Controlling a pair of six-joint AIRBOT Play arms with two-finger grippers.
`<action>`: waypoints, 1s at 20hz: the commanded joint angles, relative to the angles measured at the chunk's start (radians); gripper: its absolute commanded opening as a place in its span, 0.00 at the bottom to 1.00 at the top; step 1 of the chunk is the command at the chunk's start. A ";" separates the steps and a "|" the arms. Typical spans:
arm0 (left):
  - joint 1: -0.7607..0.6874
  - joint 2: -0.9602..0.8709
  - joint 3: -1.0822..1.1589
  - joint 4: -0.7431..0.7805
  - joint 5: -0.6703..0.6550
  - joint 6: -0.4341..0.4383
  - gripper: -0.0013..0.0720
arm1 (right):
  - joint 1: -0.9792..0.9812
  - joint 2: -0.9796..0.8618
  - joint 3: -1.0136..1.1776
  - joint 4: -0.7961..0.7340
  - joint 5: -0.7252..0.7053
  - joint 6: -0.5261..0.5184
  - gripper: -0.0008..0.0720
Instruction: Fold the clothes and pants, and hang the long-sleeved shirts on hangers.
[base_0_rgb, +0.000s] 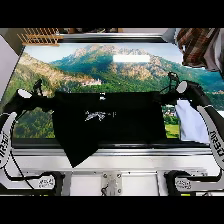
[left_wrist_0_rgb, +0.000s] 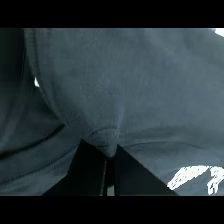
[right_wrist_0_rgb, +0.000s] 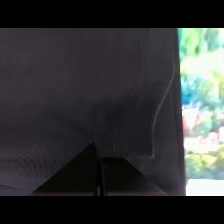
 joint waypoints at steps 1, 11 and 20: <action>0.001 0.008 -0.029 -0.003 0.002 0.002 0.03 | 0.000 0.006 -0.026 0.068 0.005 0.003 0.06; -0.023 0.381 -0.057 0.082 -0.121 -0.021 0.62 | -0.191 0.448 -0.195 -0.071 0.274 0.047 0.71; -0.144 0.625 -0.366 0.077 0.007 -0.055 0.62 | -0.282 0.654 -0.840 0.217 -0.048 0.341 0.71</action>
